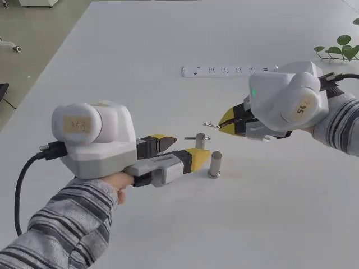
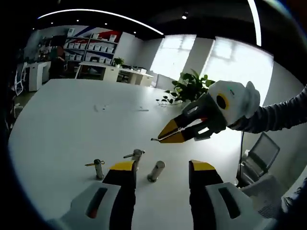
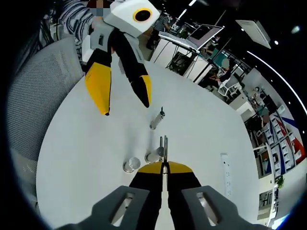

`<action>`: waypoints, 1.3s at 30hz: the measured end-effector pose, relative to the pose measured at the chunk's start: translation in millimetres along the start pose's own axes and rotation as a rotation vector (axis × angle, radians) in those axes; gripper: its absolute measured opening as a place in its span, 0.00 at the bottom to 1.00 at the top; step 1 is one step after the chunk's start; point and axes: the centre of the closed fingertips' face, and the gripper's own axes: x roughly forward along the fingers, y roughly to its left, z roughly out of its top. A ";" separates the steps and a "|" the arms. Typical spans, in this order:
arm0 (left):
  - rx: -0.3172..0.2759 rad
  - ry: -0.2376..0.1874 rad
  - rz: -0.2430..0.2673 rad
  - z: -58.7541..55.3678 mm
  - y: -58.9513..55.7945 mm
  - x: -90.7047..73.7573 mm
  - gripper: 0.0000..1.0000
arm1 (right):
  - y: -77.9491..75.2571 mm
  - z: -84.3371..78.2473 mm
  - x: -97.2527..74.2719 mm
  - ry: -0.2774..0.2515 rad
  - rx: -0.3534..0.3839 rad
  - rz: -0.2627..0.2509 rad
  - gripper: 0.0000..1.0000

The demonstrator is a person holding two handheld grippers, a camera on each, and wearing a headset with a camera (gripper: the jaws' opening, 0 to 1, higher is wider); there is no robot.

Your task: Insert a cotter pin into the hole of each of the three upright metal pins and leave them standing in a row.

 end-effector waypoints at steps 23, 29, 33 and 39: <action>-0.122 0.003 -0.025 1.9 -8.0 8.9 0.11 | 31.4 39.5 -8.0 -0.089 -0.091 0.033 0.00; -0.124 -0.003 -0.031 3.2 -9.3 9.8 0.05 | 31.7 42.6 -8.3 -0.094 -0.095 0.030 0.00; -0.125 -0.005 -0.029 2.6 -8.5 10.4 0.02 | 32.5 44.6 -8.7 -0.098 -0.095 0.032 0.00; -0.128 0.005 -0.027 -0.8 -7.9 10.7 0.00 | 31.6 47.0 -9.7 -0.101 -0.110 0.027 0.00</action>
